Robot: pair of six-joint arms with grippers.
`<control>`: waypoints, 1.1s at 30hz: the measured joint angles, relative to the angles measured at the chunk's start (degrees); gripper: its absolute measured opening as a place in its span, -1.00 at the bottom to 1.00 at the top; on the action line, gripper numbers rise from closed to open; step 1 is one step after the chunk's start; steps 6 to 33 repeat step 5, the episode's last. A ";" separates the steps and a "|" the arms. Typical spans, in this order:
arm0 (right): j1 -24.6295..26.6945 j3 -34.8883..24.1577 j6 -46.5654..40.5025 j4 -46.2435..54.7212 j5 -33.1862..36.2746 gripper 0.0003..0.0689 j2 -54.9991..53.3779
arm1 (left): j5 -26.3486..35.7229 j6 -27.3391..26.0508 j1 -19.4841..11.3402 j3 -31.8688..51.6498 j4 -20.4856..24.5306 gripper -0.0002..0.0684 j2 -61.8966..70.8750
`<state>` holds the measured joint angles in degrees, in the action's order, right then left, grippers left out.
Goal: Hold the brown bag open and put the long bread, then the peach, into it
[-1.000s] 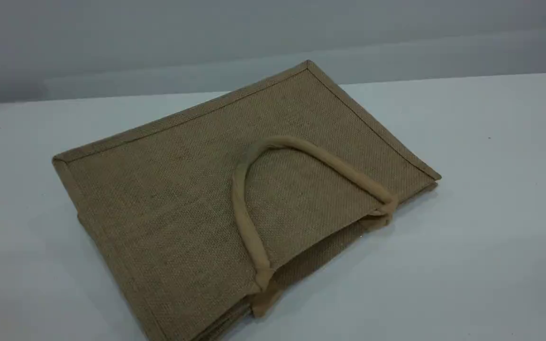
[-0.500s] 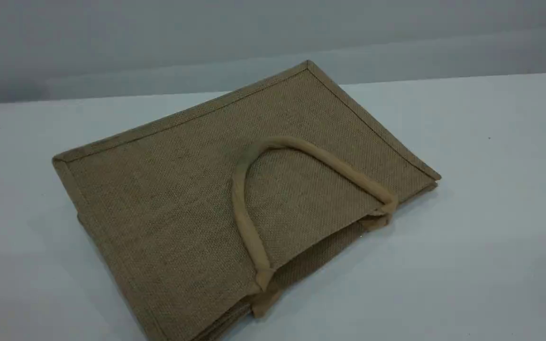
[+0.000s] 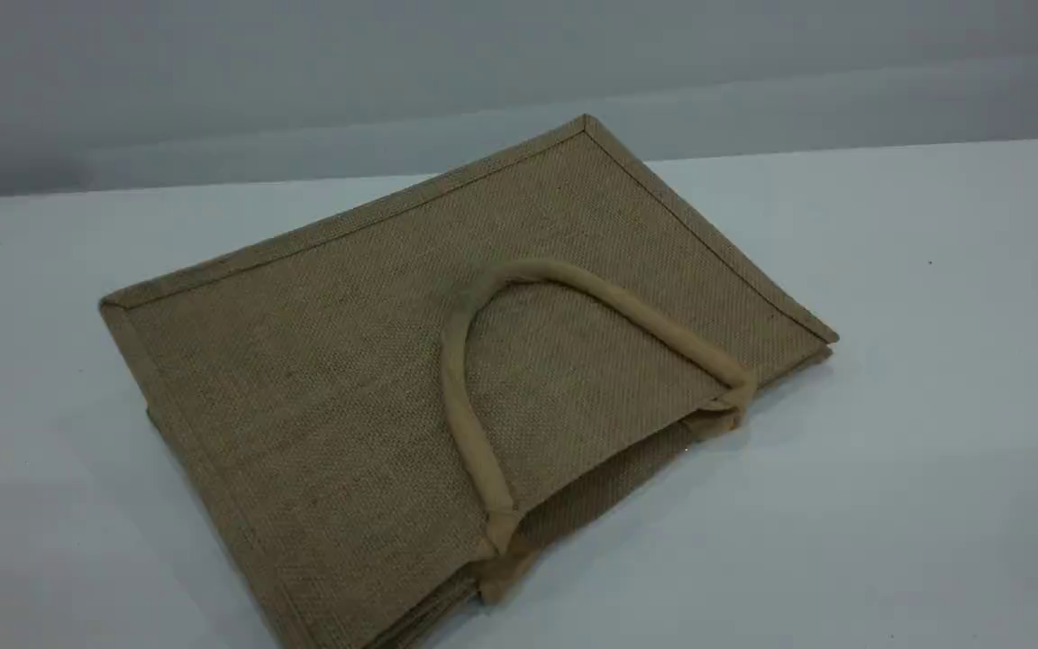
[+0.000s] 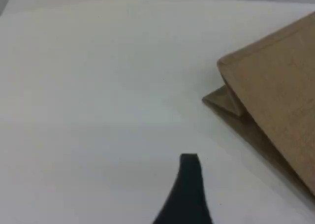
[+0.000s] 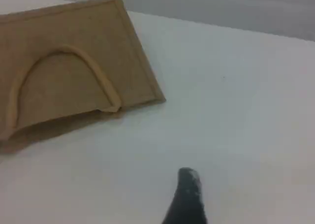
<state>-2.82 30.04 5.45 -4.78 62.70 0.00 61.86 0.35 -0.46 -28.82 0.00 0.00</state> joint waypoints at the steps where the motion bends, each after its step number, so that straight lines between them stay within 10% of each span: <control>1: 0.00 0.00 0.00 0.00 0.00 0.52 0.00 | 0.00 0.00 0.00 0.00 0.00 0.66 0.00; 33: 0.00 0.00 0.00 0.00 0.00 0.52 0.00 | 0.00 0.00 0.00 0.00 0.00 0.66 0.00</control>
